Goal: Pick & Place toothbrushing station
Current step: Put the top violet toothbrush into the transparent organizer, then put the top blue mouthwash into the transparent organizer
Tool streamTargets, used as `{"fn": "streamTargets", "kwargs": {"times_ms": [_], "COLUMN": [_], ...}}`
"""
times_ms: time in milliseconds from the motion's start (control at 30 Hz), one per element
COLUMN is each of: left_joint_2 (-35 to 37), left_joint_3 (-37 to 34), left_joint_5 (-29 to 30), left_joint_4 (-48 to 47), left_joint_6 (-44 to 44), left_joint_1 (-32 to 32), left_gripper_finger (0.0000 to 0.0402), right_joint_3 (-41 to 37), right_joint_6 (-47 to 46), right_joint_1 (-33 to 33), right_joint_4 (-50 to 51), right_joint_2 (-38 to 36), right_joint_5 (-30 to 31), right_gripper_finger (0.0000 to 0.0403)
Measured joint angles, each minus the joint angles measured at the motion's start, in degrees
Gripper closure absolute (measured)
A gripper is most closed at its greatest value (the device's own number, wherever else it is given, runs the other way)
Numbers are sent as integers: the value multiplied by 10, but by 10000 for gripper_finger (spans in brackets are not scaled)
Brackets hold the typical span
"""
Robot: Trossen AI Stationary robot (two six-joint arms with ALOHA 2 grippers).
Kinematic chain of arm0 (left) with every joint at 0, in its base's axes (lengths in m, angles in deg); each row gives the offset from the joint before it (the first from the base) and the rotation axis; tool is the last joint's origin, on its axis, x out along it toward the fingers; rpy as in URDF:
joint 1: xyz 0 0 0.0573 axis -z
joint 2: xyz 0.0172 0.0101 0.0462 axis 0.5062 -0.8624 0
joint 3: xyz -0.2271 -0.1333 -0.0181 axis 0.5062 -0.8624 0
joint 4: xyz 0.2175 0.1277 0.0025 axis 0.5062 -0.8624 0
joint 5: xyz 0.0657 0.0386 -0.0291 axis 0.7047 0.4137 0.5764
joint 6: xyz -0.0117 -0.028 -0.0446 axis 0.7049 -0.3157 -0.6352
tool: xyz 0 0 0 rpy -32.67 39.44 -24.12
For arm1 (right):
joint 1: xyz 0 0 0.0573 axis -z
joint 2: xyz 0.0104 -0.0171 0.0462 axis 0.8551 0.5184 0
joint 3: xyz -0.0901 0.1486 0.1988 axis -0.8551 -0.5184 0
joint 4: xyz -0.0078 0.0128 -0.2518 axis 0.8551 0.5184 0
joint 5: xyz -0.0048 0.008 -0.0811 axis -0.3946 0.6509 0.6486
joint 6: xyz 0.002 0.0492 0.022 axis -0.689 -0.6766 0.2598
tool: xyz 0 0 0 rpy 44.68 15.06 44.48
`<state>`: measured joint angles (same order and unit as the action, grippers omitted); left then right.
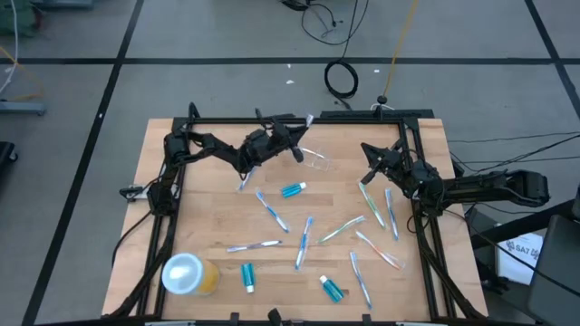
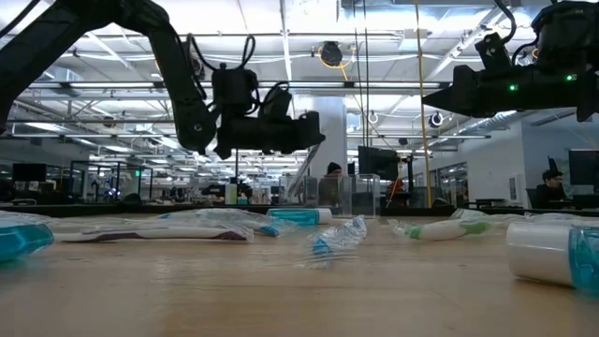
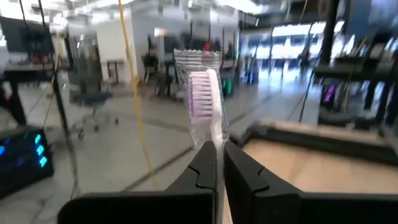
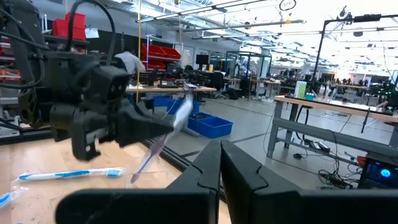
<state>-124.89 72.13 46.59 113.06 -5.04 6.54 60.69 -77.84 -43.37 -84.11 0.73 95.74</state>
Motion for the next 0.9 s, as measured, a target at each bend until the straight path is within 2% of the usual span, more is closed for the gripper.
{"fn": "streamTargets", "kwargs": {"times_ms": [333,700,800,900], "left_joint_2": [0,15,50,107], "left_joint_3": [0,-1,-1,-1], "left_joint_5": [59,62,86,118], "left_joint_4": [-11,-28,-97,-219], "left_joint_6": [17,21,18,17], "left_joint_1": [6,23,35,45], "left_gripper_finger": [340,279,265,257], "right_joint_3": [0,0,0,0], "right_joint_6": [0,0,2,2], "right_joint_1": [0,0,0,0], "right_joint_4": [-1,-1,-2,-2], "right_joint_2": [0,0,0,0], "right_joint_5": [0,0,0,0], "right_gripper_finger": [399,399,399,399]}}
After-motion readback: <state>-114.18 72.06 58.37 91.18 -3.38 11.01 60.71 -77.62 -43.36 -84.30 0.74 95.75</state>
